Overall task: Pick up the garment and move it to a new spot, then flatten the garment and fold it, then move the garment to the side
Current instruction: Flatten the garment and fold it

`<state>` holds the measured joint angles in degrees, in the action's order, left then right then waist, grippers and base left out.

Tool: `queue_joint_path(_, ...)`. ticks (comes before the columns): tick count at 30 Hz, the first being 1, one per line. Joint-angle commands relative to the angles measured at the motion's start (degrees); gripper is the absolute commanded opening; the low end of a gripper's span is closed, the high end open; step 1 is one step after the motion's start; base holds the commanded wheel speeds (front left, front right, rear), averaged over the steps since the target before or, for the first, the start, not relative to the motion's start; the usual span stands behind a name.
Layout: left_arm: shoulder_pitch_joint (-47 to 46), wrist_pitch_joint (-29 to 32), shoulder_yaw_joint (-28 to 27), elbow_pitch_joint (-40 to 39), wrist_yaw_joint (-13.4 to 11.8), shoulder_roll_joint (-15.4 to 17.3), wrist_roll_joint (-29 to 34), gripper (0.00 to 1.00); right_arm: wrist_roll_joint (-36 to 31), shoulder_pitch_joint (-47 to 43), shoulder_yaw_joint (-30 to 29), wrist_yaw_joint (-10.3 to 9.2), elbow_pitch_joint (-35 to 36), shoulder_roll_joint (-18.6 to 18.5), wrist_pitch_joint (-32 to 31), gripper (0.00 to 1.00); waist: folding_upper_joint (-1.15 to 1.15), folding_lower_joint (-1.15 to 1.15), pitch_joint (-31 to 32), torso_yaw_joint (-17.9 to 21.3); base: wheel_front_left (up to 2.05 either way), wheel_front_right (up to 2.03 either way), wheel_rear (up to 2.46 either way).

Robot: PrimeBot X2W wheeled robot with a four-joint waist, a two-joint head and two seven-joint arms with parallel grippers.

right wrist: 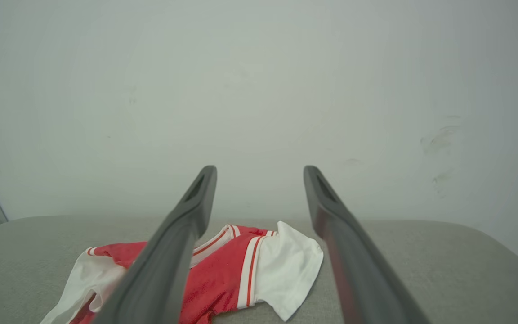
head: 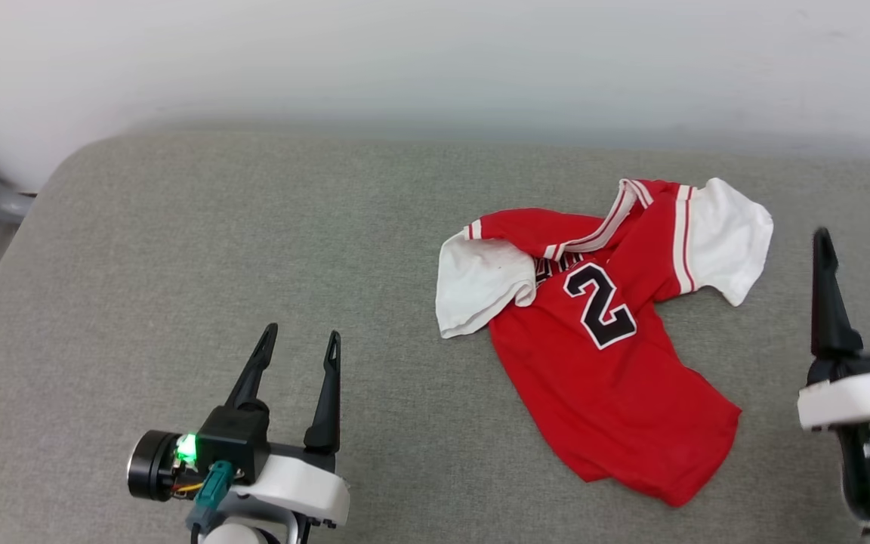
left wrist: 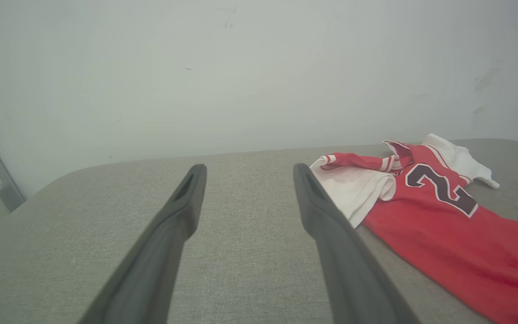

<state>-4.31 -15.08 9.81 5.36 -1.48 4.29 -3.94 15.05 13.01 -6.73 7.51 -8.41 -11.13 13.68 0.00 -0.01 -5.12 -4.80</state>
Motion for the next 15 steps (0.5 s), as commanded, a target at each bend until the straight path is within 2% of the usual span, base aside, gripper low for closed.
queue_joint_path(1,0.43,-0.13,-0.1,-0.04,0.21,-0.22,-0.29,1.0,-0.25,-0.67,-0.14,-0.04,0.52,0.5,0.17,1.0,0.0,0.01,0.37,0.43,0.0,0.0,0.0)
queue_joint_path(8,2.98,-0.13,-1.29,-1.25,0.69,-0.69,-0.74,1.0,-3.09,-7.4,-0.4,-0.04,4.83,4.02,1.28,1.0,0.0,0.01,1.26,2.4,0.0,0.0,0.0)
queue_joint_path(15,2.37,-0.14,-2.06,-0.77,1.6,-0.94,-0.41,1.0,-2.74,-8.32,-0.44,-0.04,6.1,5.44,1.48,1.0,0.0,0.01,0.6,4.73,0.0,0.0,0.0)
